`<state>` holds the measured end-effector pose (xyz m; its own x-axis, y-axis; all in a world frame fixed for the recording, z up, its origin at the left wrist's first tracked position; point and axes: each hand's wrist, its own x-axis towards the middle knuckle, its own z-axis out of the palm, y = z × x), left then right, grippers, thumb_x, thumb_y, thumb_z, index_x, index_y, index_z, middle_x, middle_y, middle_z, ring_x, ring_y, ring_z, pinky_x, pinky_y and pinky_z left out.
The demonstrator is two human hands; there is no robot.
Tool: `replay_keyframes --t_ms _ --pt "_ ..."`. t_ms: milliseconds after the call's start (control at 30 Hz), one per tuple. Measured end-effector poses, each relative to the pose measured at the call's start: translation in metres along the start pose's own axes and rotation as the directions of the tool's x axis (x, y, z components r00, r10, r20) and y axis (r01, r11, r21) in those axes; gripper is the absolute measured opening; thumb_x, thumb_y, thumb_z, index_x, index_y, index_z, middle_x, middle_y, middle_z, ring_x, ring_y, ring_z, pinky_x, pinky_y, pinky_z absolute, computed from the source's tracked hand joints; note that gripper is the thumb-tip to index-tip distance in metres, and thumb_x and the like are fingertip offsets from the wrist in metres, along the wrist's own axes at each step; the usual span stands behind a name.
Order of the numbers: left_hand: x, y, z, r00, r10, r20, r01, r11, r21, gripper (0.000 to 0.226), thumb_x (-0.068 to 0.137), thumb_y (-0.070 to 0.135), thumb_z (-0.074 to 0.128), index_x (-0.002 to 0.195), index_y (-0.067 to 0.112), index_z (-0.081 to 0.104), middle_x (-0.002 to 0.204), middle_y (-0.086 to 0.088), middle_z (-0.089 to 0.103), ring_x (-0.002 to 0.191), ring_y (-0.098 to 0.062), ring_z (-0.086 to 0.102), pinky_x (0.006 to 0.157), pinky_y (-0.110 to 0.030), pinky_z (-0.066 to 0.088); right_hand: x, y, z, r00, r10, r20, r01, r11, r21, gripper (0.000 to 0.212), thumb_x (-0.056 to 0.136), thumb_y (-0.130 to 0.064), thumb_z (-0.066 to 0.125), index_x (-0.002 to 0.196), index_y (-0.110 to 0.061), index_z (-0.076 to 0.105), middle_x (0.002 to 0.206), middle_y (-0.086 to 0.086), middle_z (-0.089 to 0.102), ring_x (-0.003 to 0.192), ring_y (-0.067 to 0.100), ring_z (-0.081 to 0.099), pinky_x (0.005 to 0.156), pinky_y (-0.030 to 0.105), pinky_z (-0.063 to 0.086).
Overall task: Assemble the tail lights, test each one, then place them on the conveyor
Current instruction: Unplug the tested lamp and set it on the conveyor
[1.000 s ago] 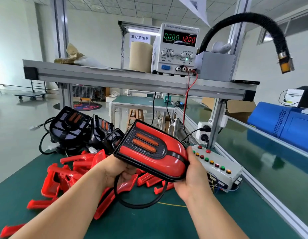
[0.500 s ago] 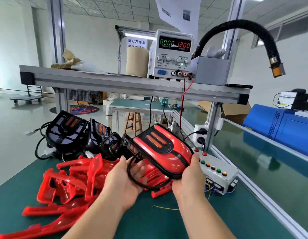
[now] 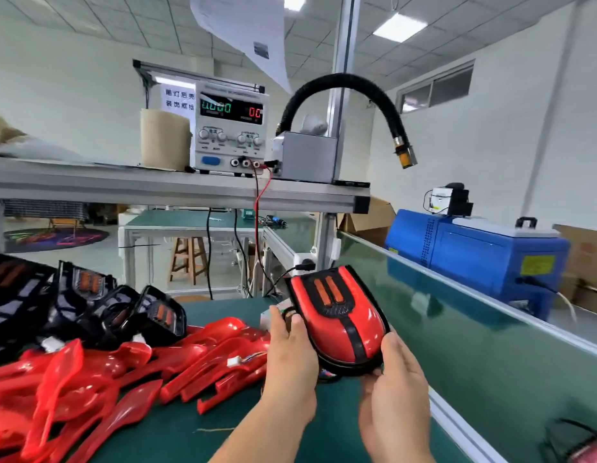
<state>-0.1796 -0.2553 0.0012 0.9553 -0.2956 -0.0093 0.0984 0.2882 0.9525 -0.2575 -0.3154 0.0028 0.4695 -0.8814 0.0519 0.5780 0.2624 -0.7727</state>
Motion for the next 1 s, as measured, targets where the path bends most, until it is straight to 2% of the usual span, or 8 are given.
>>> replay_keyframes --t_ms 33,100,233,467,600,700,867,1000 --pt "0.004 -0.006 0.010 0.999 -0.001 0.039 0.000 1.000 0.022 0.051 0.103 0.029 0.034 0.151 0.039 0.020 0.145 0.016 0.039 0.114 0.011 0.044 0.095 -0.016 0.042 0.007 -0.008 -0.010 0.998 -0.026 -0.050 0.026 1.000 -0.004 0.020 0.101 -0.012 0.048 0.102 -0.014 0.068 0.081 -0.003 0.076 0.068 0.007 0.070 0.057 0.018 0.056" --pt "0.006 -0.012 0.043 0.992 -0.053 0.114 0.052 0.999 0.015 0.050 0.102 0.032 0.036 0.149 0.041 0.021 0.146 0.006 0.043 0.120 -0.009 0.050 0.102 -0.033 0.044 0.023 -0.020 -0.025 0.993 -0.060 -0.099 0.058 0.998 -0.019 0.017 0.101 -0.011 0.048 0.104 -0.017 0.065 0.089 0.000 0.074 0.075 0.010 0.071 0.060 0.018 0.058" --pt "0.027 -0.017 0.100 0.976 -0.149 0.158 0.142 0.988 0.055 0.030 0.100 0.029 0.041 0.125 0.013 0.044 0.111 -0.017 0.062 0.094 -0.030 0.061 0.091 -0.054 0.051 0.063 -0.043 -0.046 0.989 -0.080 -0.126 0.069 0.994 -0.090 0.022 0.101 -0.012 0.048 0.120 -0.005 0.059 0.106 0.013 0.069 0.091 0.021 0.068 0.080 0.032 0.058" --pt "0.079 0.023 0.173 0.966 -0.100 0.237 0.076 0.991 0.110 0.029 0.102 0.022 0.036 0.111 0.003 0.057 0.113 -0.021 0.064 0.101 -0.035 0.064 0.091 -0.052 0.052 0.150 -0.077 -0.026 0.985 -0.143 -0.093 0.118 0.965 -0.235 0.014 0.100 -0.020 0.050 0.108 -0.017 0.060 0.111 0.008 0.067 0.100 0.021 0.064 0.095 0.041 0.052" --pt "0.103 0.042 0.194 0.963 -0.068 0.261 0.033 0.990 0.135 0.037 0.103 0.024 0.036 0.131 0.004 0.047 0.122 -0.021 0.060 0.110 -0.037 0.060 0.099 -0.051 0.048 0.182 -0.081 -0.015 0.985 -0.141 -0.103 0.114 0.966 -0.234 0.022 0.100 -0.025 0.049 0.116 -0.016 0.061 0.102 0.002 0.068 0.085 0.015 0.062 0.076 0.032 0.049" --pt "0.107 0.044 0.194 0.960 -0.043 0.278 0.005 0.991 0.136 0.037 0.103 0.023 0.035 0.132 0.004 0.046 0.123 -0.022 0.060 0.110 -0.037 0.061 0.098 -0.051 0.048 0.183 -0.079 -0.013 0.985 -0.132 -0.115 0.102 0.967 -0.232 0.019 0.100 -0.026 0.050 0.115 -0.018 0.059 0.101 -0.002 0.066 0.089 0.014 0.062 0.079 0.032 0.049" --pt "0.092 0.015 0.159 0.943 0.000 0.333 -0.086 0.966 0.245 0.032 0.099 0.012 0.037 0.072 0.008 0.054 0.067 -0.008 0.061 0.062 -0.019 0.059 0.061 -0.028 0.051 0.142 -0.054 -0.037 0.988 -0.100 -0.114 0.076 0.978 -0.195 0.007 0.099 -0.021 0.053 0.096 -0.026 0.056 0.103 -0.002 0.065 0.091 0.011 0.063 0.087 0.030 0.051" --pt "0.077 -0.021 0.145 0.929 -0.001 0.369 -0.137 0.928 0.347 0.034 0.099 0.019 0.037 0.066 0.012 0.041 0.060 -0.001 0.042 0.057 -0.019 0.038 0.053 -0.026 0.030 0.103 -0.033 -0.073 0.983 -0.077 -0.169 0.046 0.982 -0.182 0.007 0.099 -0.018 0.054 0.102 -0.022 0.058 0.109 -0.001 0.067 0.098 0.010 0.066 0.085 0.027 0.052"
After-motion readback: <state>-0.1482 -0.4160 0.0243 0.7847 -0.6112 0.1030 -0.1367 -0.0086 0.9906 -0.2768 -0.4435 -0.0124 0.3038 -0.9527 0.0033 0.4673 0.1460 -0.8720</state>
